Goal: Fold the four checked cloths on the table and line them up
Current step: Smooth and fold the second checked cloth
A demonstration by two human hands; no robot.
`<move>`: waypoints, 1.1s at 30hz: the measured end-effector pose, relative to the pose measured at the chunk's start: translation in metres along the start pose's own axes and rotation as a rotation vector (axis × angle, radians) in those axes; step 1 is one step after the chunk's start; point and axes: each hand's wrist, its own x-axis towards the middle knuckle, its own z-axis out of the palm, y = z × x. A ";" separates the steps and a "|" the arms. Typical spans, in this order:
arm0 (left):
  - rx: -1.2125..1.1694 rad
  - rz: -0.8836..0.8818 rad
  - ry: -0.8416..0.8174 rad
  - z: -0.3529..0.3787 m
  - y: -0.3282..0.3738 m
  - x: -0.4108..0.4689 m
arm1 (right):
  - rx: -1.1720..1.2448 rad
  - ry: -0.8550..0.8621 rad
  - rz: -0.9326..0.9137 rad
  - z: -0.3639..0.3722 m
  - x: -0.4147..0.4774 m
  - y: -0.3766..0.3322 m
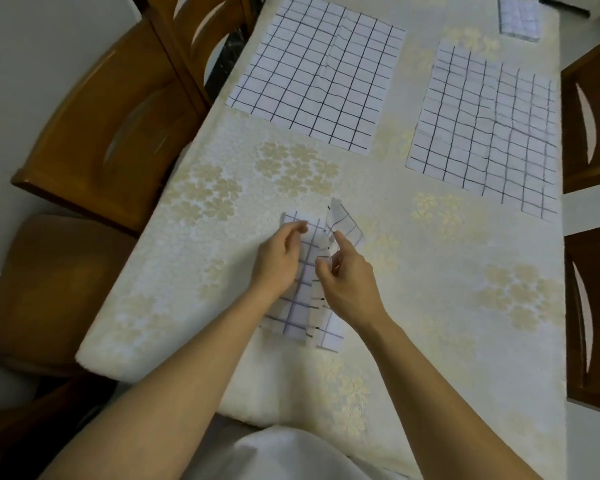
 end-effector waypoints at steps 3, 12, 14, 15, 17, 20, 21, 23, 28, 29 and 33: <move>-0.039 -0.034 -0.052 -0.021 -0.012 0.002 | -0.039 -0.014 0.032 0.018 0.007 0.002; 0.068 -0.187 -0.052 -0.012 -0.012 0.022 | -0.145 -0.012 -0.061 0.023 0.006 0.025; 0.096 -0.170 -0.013 -0.014 -0.016 0.022 | -0.275 0.076 -0.105 0.016 0.003 0.047; 0.114 -0.164 0.008 -0.014 -0.017 0.022 | -0.337 0.083 -0.119 0.014 0.002 0.057; 0.116 -0.147 0.033 -0.015 -0.021 0.023 | -0.456 0.043 -0.136 0.013 0.001 0.075; 0.155 -0.088 0.096 -0.011 -0.023 0.017 | -0.522 -0.004 -0.099 0.019 0.000 0.094; 0.256 -0.040 0.145 -0.009 -0.027 0.013 | -0.520 -0.010 -0.079 0.021 -0.001 0.097; 0.588 0.105 0.262 -0.001 -0.030 0.006 | -0.525 0.004 -0.066 0.025 -0.002 0.100; 0.826 0.567 0.032 0.033 -0.034 0.001 | -0.553 0.022 -0.036 0.027 0.001 0.101; 0.855 0.568 -0.022 0.039 -0.035 0.003 | -0.562 0.022 -0.037 0.026 0.002 0.101; 0.901 0.468 -0.139 0.044 -0.037 0.014 | -0.566 0.039 -0.063 0.020 0.010 0.096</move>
